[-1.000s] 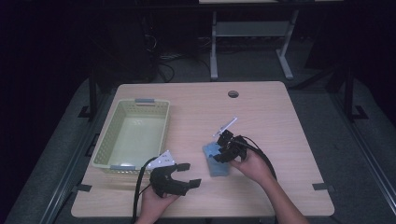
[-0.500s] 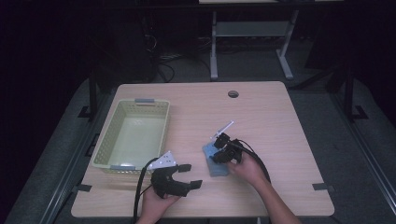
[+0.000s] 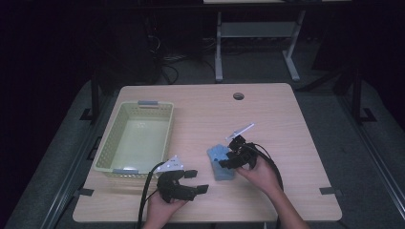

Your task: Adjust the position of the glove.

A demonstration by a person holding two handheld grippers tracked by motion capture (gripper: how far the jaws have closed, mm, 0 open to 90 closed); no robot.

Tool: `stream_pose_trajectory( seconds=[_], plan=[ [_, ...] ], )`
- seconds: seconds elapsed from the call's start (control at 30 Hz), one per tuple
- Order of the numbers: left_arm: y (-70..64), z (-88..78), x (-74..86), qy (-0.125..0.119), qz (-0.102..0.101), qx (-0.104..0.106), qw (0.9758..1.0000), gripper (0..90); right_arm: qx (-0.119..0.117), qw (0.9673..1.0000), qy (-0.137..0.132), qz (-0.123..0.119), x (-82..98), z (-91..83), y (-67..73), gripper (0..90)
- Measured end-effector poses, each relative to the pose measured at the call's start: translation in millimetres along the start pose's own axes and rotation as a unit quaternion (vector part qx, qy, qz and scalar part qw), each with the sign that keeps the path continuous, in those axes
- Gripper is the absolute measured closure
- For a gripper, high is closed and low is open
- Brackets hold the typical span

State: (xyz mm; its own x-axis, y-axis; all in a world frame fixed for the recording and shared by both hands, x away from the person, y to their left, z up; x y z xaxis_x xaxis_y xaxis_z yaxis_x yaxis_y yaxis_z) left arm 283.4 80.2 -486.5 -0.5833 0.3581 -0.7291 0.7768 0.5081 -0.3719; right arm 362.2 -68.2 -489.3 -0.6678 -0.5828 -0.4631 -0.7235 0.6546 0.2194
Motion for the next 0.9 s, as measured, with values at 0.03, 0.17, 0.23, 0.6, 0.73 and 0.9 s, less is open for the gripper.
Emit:
stream_pose_trajectory(
  seconds=[0.03,0.17,0.23,0.6,0.73,0.9],
  plan=[
    [0.0,0.0,0.0,0.000,0.000,0.000,1.0000,23.4,0.000,1.0000,0.000,0.000,0.0,0.0,0.0,47.6],
    [-2.3,1.4,-6.5,-0.005,-0.002,-0.005,1.0000,23.0,-0.006,0.9992,-0.025,0.031,8.7,-10.6,-8.9,42.7],
    [-2.4,5.2,-9.8,-0.009,-0.012,-0.011,0.9998,20.5,-0.006,0.9986,-0.027,0.045,12.8,-14.0,-12.5,41.8],
    [12.8,29.0,-22.7,0.000,-0.120,0.017,0.9926,18.9,-0.031,0.9944,-0.037,0.094,31.1,-12.6,-19.1,39.5],
    [17.0,33.7,-29.4,0.001,-0.155,0.013,0.9878,21.3,-0.044,0.9928,-0.044,0.103,31.3,-8.3,-17.4,39.5],
    [26.4,41.7,-32.6,0.012,-0.198,0.012,0.9800,24.5,-0.054,0.9901,-0.050,0.119,29.5,-4.8,-15.4,39.0]
  ],
)
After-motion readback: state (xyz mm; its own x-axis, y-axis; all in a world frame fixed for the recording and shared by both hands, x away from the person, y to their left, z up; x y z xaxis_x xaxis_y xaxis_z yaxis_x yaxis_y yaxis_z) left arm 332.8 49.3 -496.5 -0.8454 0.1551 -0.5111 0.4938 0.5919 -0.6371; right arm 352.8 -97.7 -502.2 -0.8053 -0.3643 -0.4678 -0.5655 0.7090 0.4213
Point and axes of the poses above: each handheld gripper's, and its own axes: z roughly forward along the jaws, x roughly out of its underside, y roughly to its left, the point moved 8 cm from there along z, roughly forward along the jaws, and after that the axes turned 6 degrees about y, right-handed, at the moved point
